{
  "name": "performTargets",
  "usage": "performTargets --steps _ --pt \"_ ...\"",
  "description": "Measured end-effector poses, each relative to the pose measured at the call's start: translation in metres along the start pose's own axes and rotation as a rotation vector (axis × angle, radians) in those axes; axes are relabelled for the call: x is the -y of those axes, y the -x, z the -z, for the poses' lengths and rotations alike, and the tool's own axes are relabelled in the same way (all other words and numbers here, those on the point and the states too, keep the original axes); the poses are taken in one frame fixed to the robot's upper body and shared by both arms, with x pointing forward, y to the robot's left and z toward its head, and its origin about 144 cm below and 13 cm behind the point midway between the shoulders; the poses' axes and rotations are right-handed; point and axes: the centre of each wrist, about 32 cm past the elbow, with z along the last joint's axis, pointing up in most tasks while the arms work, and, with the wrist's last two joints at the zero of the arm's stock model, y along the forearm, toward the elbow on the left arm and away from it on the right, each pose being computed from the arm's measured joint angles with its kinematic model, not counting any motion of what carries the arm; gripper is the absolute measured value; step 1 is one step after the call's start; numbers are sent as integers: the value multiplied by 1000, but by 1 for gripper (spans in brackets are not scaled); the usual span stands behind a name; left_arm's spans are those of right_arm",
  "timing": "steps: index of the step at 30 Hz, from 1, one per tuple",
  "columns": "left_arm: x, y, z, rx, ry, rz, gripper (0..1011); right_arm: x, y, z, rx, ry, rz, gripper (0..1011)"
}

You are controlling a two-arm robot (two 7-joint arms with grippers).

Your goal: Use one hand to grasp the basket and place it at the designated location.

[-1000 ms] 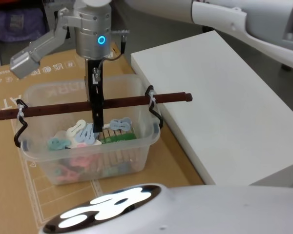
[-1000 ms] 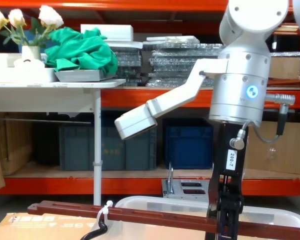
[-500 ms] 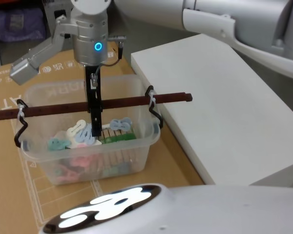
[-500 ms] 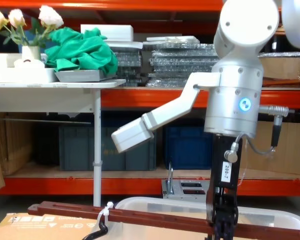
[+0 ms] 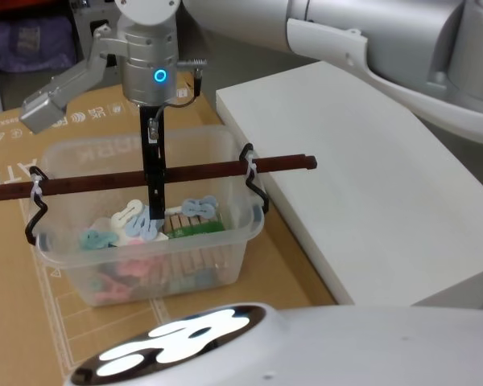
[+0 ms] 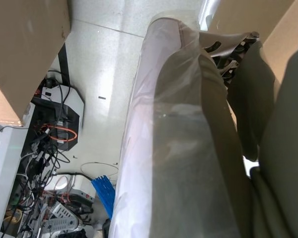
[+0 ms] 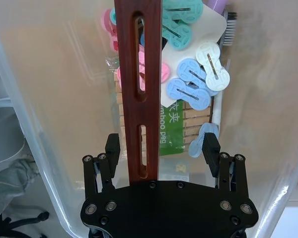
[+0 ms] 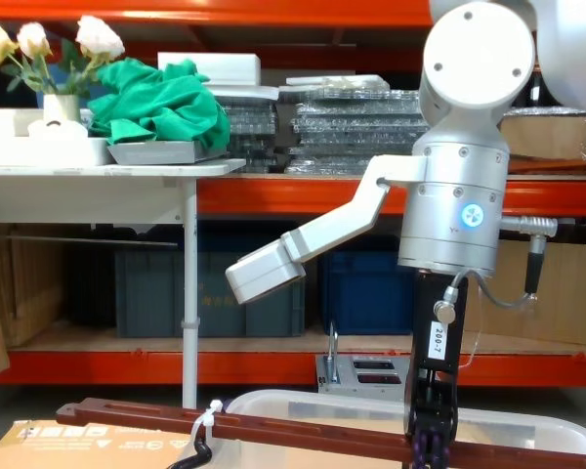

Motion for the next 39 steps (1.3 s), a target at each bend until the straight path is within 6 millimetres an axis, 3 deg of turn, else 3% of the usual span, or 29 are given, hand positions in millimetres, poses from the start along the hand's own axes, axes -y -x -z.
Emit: performTargets --steps 21,28,39 --pt "0 0 0 0 0 0 0 1 -1 2 -10 -7 -9 995" --pt "0 0 0 0 0 0 0 1 -1 2 -10 -6 -9 858" --pt "0 0 0 0 0 0 0 1 -1 2 -9 -6 -9 502"
